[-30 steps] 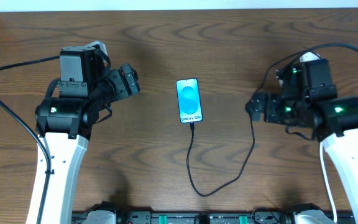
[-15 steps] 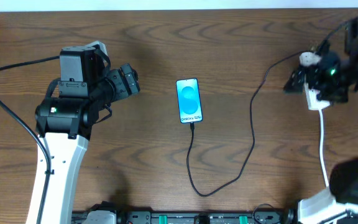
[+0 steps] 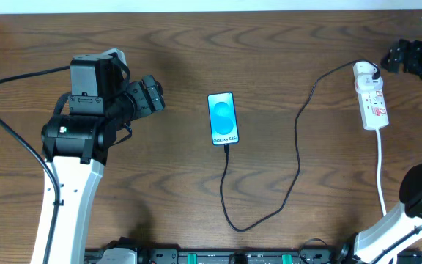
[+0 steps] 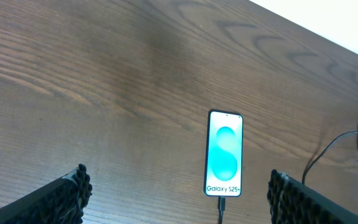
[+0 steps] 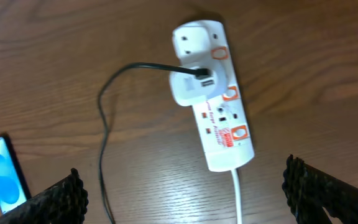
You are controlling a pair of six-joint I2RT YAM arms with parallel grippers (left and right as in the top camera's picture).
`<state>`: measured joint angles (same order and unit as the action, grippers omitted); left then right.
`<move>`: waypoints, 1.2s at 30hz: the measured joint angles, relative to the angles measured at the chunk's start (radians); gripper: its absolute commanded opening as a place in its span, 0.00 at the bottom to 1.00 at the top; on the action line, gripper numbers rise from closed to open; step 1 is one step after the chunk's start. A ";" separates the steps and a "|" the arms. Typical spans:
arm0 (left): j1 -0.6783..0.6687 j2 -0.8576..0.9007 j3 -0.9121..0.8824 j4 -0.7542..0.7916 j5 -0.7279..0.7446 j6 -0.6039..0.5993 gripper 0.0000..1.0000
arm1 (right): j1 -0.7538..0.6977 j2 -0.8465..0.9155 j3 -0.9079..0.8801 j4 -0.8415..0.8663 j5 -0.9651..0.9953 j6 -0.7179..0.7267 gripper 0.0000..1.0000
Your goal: Plug charger to phone and switch on socket
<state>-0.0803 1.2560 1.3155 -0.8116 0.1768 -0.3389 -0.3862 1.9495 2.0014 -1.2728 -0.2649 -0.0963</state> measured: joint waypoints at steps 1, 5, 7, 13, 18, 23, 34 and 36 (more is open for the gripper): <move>0.000 0.000 0.000 0.000 0.000 0.000 0.92 | -0.007 0.012 0.001 -0.005 0.000 -0.001 0.99; 0.000 0.000 0.000 0.000 0.000 0.000 0.92 | -0.024 0.100 0.002 -0.023 0.000 -0.019 0.99; 0.000 0.000 0.000 0.000 0.000 0.000 0.92 | -0.025 0.154 0.002 -0.025 0.000 -0.033 0.99; 0.000 0.000 0.000 0.000 0.000 0.000 0.92 | -0.025 0.303 0.002 0.011 -0.012 -0.091 0.99; 0.000 0.000 0.000 0.000 0.000 0.000 0.93 | -0.024 0.371 0.002 0.072 -0.019 -0.117 0.99; 0.000 0.000 0.000 0.000 0.000 0.000 0.92 | -0.016 0.409 0.002 0.114 -0.042 -0.153 0.99; 0.000 0.000 0.000 0.000 0.000 0.000 0.92 | 0.011 0.418 0.002 0.153 -0.060 -0.211 0.99; 0.000 0.000 0.000 0.000 0.000 0.000 0.93 | 0.011 0.418 0.002 0.152 -0.061 -0.215 0.99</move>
<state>-0.0803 1.2560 1.3155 -0.8116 0.1768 -0.3389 -0.3756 2.3680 2.0029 -1.1206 -0.3256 -0.3115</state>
